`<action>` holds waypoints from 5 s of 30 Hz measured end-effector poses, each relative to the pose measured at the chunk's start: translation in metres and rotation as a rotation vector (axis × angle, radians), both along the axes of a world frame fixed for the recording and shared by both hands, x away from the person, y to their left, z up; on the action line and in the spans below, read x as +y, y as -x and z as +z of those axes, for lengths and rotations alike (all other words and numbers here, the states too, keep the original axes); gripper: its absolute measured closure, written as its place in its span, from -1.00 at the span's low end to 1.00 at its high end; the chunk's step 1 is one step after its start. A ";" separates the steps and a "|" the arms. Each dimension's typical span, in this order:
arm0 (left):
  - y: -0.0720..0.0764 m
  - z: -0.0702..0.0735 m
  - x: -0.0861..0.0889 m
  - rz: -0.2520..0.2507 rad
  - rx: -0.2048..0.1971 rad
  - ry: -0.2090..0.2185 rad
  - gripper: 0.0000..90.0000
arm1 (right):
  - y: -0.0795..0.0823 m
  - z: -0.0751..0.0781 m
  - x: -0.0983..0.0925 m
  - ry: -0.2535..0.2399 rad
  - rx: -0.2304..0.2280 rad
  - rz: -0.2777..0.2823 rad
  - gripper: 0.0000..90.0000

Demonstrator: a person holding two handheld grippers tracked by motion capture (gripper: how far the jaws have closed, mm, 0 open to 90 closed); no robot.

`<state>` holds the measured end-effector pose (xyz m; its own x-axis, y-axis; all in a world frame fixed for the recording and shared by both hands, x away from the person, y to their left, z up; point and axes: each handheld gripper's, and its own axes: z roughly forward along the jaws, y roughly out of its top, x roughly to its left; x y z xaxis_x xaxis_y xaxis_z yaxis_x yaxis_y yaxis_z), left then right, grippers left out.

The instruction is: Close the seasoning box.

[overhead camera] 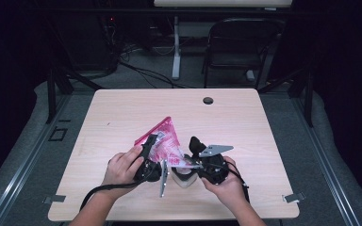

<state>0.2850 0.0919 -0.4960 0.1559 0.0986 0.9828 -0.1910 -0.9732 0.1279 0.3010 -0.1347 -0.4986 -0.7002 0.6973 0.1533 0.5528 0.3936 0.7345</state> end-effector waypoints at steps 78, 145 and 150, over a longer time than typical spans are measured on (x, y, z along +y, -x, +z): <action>-0.006 -0.004 0.007 0.007 0.079 0.057 0.49 | 0.001 0.002 0.001 0.009 -0.016 0.001 1.00; -0.020 -0.020 0.033 0.017 0.410 0.350 0.52 | 0.001 0.020 0.006 -0.023 -0.065 0.027 0.99; -0.021 -0.021 0.033 0.025 0.434 0.364 0.52 | 0.000 0.021 0.006 -0.019 -0.067 0.033 0.99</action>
